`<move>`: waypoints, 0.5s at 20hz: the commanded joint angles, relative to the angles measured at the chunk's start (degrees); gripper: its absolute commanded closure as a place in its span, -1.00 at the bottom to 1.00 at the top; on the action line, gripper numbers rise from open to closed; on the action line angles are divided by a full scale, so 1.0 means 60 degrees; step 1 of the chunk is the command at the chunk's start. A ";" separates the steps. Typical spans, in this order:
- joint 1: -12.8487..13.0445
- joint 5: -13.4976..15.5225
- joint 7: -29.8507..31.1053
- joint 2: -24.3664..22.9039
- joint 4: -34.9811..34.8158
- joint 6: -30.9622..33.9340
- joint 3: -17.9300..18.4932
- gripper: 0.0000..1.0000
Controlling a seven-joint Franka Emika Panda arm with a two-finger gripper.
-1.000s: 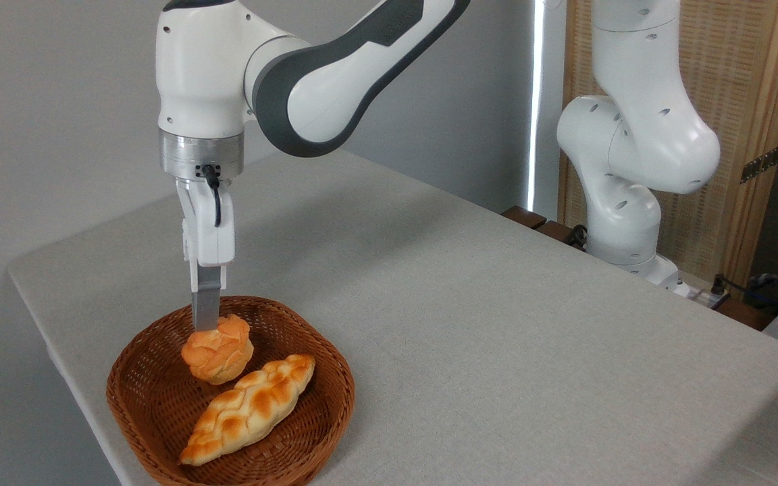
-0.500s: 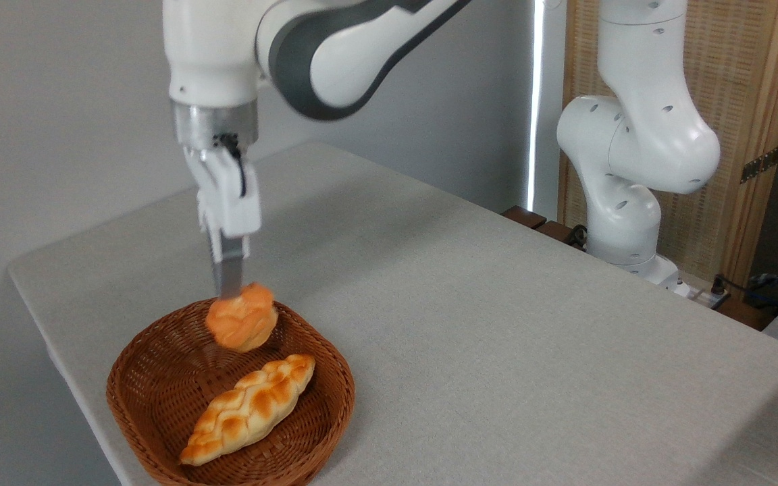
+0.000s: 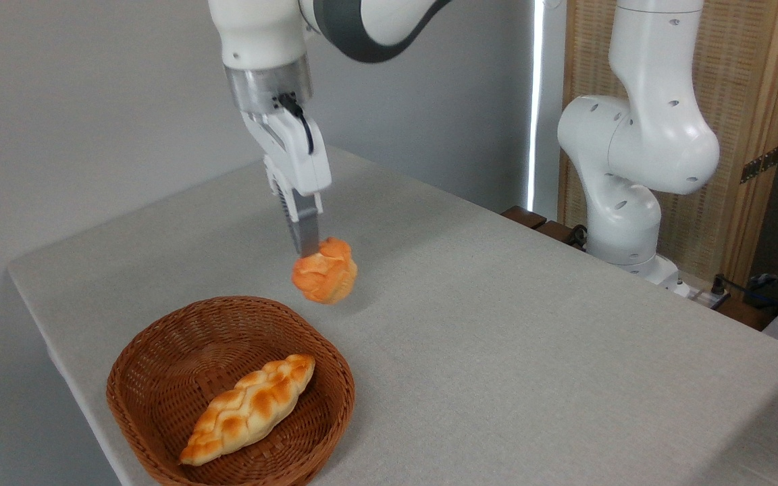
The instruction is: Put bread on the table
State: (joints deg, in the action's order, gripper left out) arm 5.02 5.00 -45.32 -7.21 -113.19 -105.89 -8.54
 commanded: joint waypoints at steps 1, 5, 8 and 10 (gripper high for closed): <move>0.0465 0.0120 -0.0167 -0.0336 -0.0924 -0.0295 0.0091 -0.05; 0.0496 0.0120 -0.0123 -0.0336 -0.1101 -0.0618 0.0091 -0.99; 0.0496 0.0105 -0.0035 -0.0394 -0.0999 -0.0633 0.0105 -1.00; 0.0481 0.0105 0.0314 -0.0540 -0.0781 -0.0619 0.0120 -1.00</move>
State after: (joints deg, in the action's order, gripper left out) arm 7.74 4.99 -45.23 -8.05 -118.41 -109.15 -8.51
